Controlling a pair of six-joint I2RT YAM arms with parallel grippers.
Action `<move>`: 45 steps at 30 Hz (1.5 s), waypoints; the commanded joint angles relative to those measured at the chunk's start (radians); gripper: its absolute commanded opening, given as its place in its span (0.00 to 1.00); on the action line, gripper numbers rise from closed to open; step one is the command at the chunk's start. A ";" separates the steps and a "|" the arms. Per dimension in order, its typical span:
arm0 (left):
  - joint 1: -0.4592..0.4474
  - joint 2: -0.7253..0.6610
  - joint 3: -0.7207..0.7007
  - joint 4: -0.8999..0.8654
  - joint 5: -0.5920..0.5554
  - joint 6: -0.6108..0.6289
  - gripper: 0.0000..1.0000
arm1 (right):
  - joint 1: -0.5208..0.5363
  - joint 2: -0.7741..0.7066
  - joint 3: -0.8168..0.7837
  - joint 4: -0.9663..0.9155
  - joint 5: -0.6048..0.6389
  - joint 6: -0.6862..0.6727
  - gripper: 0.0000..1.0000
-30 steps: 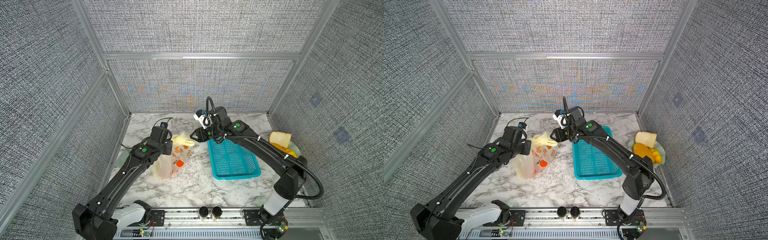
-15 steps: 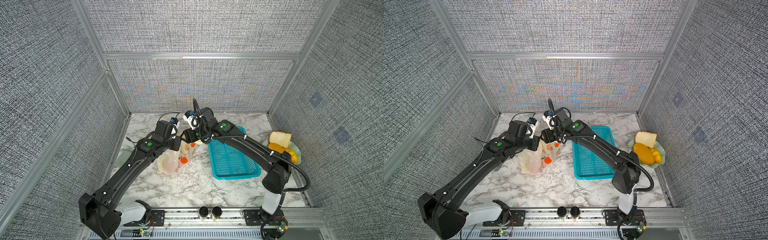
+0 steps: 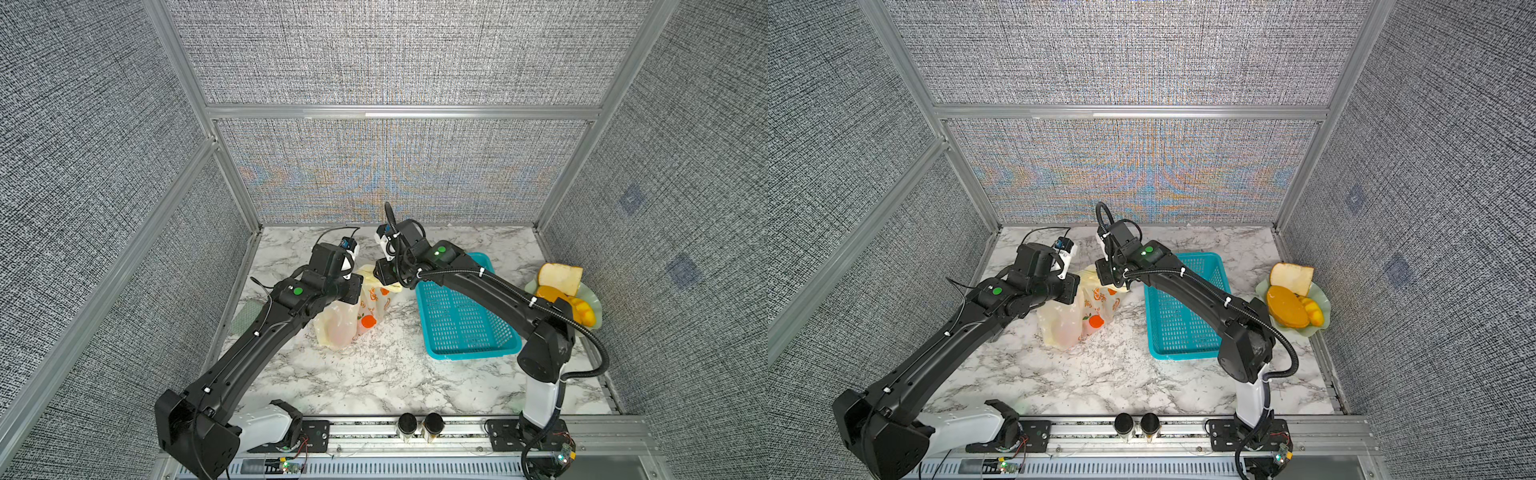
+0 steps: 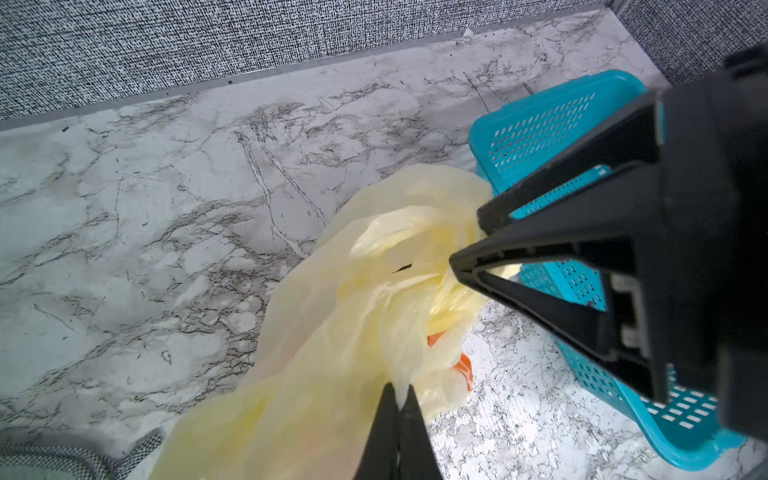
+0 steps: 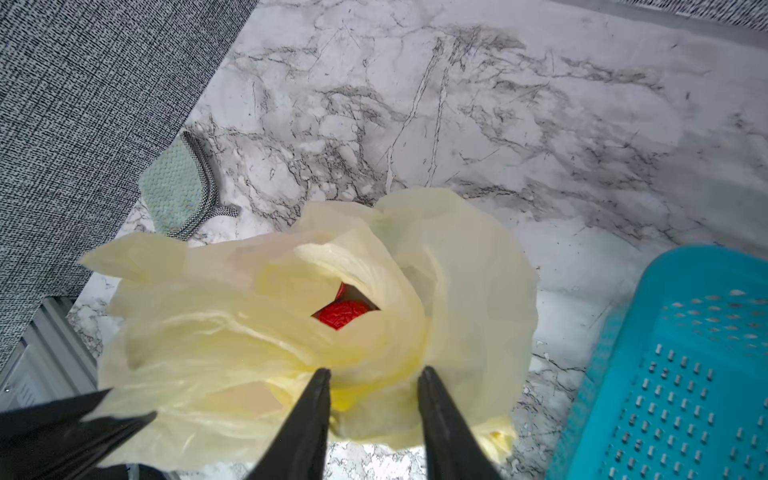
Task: Untie the knot of a plastic bag & take out the apple
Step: Untie the plastic bag at the center of the board, then adjust the plastic bag at the center of the board.
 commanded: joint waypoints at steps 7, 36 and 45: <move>0.001 -0.019 -0.023 0.030 -0.032 0.046 0.00 | -0.041 -0.025 -0.030 -0.098 -0.002 -0.014 0.00; 0.002 -0.234 -0.157 0.121 -0.028 -0.018 0.43 | -0.017 -0.251 -0.084 0.042 -0.378 -0.170 0.39; 0.003 -0.151 -0.013 0.126 -0.038 -0.074 0.31 | -0.003 -0.129 -0.045 -0.111 -0.166 -0.076 0.27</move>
